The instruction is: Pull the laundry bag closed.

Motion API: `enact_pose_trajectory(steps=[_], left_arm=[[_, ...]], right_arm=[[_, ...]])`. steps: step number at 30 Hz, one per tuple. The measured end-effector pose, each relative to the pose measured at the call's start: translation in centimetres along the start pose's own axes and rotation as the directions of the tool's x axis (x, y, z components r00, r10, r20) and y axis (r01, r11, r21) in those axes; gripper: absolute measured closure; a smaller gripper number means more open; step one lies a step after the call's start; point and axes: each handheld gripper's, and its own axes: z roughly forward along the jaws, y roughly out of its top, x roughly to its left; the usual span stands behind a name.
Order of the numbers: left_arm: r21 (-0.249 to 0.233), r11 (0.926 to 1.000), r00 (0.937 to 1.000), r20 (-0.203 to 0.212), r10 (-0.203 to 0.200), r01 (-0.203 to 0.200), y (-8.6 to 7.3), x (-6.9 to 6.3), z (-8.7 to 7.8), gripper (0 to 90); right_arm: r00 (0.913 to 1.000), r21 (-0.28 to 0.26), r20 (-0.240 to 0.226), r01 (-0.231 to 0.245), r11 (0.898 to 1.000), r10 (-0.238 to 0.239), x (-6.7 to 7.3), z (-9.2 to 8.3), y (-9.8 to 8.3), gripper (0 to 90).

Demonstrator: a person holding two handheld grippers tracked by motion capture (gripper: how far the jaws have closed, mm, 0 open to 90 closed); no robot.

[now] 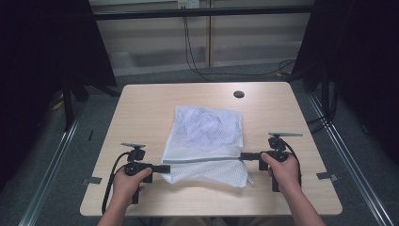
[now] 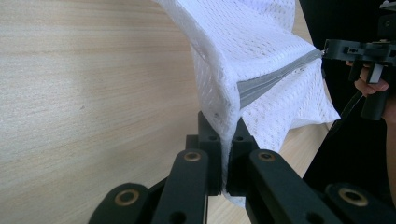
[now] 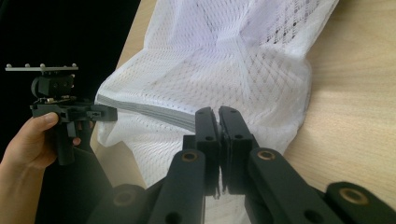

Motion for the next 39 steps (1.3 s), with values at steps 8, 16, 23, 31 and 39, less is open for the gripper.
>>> enact_pose_trajectory(steps=[8,16,23,31,39], left_arm=[[-0.005,0.9999,0.9999,0.004,-0.012,0.012,-0.01,0.02,0.01,88.3],[-0.001,1.0000,1.0000,0.002,-0.009,0.009,0.03,-0.02,0.12,88.3],[0.004,1.0000,1.0000,0.000,-0.007,0.007,0.00,-0.03,0.11,88.3],[0.000,1.0000,0.9999,-0.003,-0.010,0.010,0.00,0.07,0.01,88.3],[-0.002,0.9999,0.9999,-0.004,-0.016,0.016,0.00,0.04,0.01,88.3]], right_arm=[[1.0000,0.003,0.008,0.002,1.000,-0.002,0.08,-0.07,0.00,87.4],[0.9999,-0.002,0.014,-0.003,1.000,0.003,-0.16,-0.44,-0.05,87.4],[0.9998,0.005,0.018,-0.007,1.000,0.007,-0.19,-0.40,-0.09,87.4],[0.9996,0.004,0.028,-0.006,1.000,0.006,-0.20,-0.51,-0.07,87.4],[0.9994,-0.005,0.032,-0.015,1.000,0.015,-0.40,-0.76,-0.04,87.4]])
